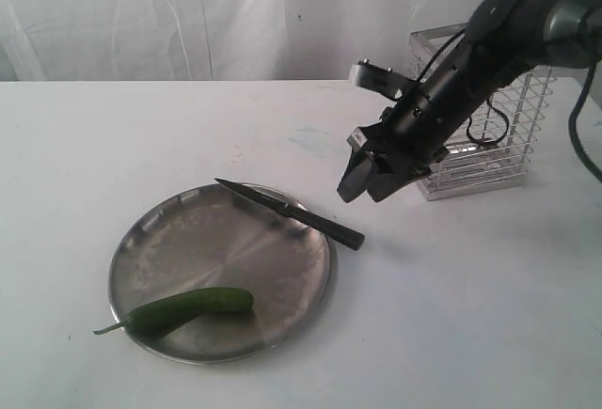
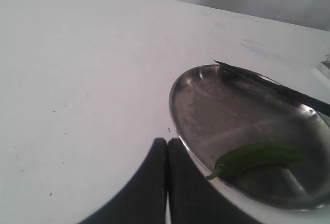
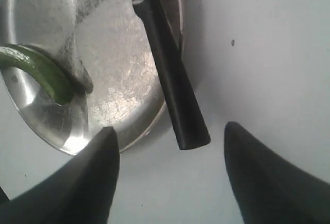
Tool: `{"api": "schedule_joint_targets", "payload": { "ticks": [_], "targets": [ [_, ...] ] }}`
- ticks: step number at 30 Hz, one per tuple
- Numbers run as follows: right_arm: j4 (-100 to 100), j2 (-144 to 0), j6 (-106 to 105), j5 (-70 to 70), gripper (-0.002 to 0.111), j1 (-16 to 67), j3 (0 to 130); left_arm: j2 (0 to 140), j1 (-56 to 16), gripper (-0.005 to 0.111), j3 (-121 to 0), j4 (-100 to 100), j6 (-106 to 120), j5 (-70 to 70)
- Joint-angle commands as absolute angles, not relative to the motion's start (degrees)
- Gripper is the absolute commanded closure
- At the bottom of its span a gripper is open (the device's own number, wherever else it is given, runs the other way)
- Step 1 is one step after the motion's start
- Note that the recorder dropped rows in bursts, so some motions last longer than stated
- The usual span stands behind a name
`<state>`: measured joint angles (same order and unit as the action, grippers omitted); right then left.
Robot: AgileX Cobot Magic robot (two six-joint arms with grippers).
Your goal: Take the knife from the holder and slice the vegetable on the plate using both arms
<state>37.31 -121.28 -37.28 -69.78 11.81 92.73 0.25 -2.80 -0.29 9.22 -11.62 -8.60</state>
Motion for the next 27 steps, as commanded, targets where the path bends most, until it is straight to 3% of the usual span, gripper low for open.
{"api": "schedule_joint_targets", "payload": {
  "ticks": [1, 27],
  "targets": [
    [37.5, -122.5, -38.7, -70.0, 0.052, 12.8, 91.8, 0.0, -2.9, 0.107, 0.0, 9.8, -11.8, -8.6],
    [43.7, -131.1, -43.5, -70.0, 0.052, 13.1, 91.8, 0.0, -2.9, 0.107, 0.0, 9.8, -11.8, -8.6]
  ]
}}
